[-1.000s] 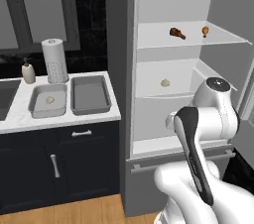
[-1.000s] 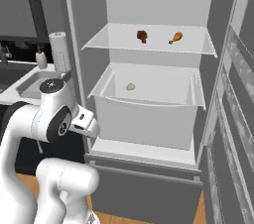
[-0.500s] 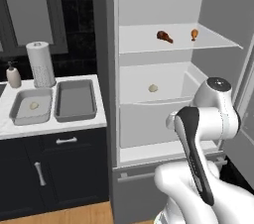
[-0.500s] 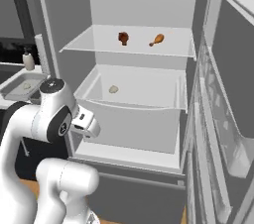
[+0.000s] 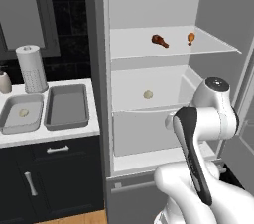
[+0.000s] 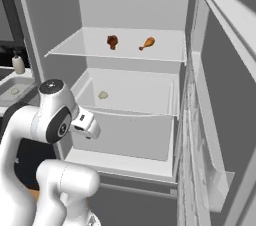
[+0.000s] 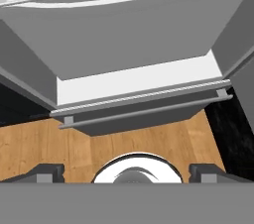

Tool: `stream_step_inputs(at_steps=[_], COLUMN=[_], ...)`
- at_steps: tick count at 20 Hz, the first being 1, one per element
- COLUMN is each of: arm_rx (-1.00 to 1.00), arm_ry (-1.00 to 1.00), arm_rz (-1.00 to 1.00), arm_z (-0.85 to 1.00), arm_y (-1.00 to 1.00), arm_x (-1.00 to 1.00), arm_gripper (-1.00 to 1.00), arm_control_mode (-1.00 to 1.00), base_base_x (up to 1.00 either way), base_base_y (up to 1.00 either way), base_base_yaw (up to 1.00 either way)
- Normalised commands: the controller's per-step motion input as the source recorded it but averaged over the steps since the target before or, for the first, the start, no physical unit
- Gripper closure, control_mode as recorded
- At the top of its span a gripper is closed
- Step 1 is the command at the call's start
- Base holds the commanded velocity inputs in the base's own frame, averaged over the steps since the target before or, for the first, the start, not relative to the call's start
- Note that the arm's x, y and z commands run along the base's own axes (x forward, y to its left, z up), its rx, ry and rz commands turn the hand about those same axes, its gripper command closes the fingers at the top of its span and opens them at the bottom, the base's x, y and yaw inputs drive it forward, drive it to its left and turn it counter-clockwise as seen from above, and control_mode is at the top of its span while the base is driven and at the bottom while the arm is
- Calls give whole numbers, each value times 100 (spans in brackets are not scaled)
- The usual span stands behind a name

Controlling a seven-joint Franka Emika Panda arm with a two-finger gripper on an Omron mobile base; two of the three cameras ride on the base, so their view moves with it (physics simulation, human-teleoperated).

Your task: Place one garlic and one chicken drumstick in each tupperware on the nearby counter, to pack two identical lunches.

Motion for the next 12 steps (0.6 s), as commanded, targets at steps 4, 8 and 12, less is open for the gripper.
stream_step_inputs(at_steps=[4, 8, 12], arm_rx=[0, 0, 0], arm_ry=[-1, -8, -17], arm_rz=[0, 0, 0], arm_z=[0, 34, 96], arm_y=[4, 5, 0], arm_x=[7, 8, 18], arm_gripper=[-100, -100, -100], arm_control_mode=[-100, -100, -100], base_base_x=[14, 0, 0], base_base_y=[-2, 0, 0], base_base_yaw=[0, 0, 0])
